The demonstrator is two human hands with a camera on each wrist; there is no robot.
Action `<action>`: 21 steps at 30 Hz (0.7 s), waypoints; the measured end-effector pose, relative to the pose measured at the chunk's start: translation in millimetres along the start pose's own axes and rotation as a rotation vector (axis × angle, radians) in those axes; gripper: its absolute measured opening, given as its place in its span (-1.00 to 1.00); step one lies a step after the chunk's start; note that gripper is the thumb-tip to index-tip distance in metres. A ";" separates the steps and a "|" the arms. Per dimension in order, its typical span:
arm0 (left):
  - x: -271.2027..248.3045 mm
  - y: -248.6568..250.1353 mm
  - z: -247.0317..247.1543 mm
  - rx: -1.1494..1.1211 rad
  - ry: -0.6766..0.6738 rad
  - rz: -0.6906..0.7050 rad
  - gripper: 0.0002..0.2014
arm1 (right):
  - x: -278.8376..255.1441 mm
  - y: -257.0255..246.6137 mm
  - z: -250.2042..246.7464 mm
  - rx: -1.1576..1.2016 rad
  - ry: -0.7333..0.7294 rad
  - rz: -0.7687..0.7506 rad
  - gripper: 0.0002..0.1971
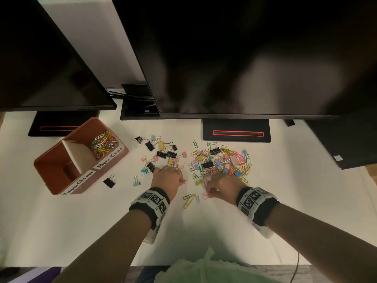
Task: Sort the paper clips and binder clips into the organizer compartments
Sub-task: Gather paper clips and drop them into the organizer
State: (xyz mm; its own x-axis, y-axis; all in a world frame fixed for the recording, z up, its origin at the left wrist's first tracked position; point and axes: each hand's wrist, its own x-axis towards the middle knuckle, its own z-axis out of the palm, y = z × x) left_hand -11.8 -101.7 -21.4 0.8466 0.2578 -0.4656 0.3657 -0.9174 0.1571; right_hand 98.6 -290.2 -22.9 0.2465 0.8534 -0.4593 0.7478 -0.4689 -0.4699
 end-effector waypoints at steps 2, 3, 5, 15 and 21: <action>-0.3 2.1 -1.5 0.042 -0.006 0.013 -0.82 | 3.0 -2.2 -0.7 -0.018 0.008 0.008 -0.76; -0.3 3.2 -2.3 0.063 -0.007 0.024 -0.83 | 3.7 -3.0 -1.1 -0.025 0.009 0.008 -0.77; -0.2 5.1 -3.8 0.099 -0.019 0.051 -0.86 | 3.9 -4.7 -1.4 -0.039 0.001 0.006 -0.81; -26.3 8.2 -0.1 -0.262 0.052 0.134 -0.83 | -12.4 11.2 -3.0 0.065 0.080 0.006 -0.70; -43.9 13.0 21.8 -0.421 -0.044 0.068 -0.62 | -14.5 11.0 3.8 0.101 0.065 0.190 -0.46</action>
State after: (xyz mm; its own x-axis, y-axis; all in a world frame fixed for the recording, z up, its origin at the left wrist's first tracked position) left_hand -52.7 -131.5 -17.9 0.8605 0.1790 -0.4770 0.4428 -0.7260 0.5262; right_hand 100.9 -308.6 -24.3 0.4188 0.7587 -0.4990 0.6196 -0.6405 -0.4538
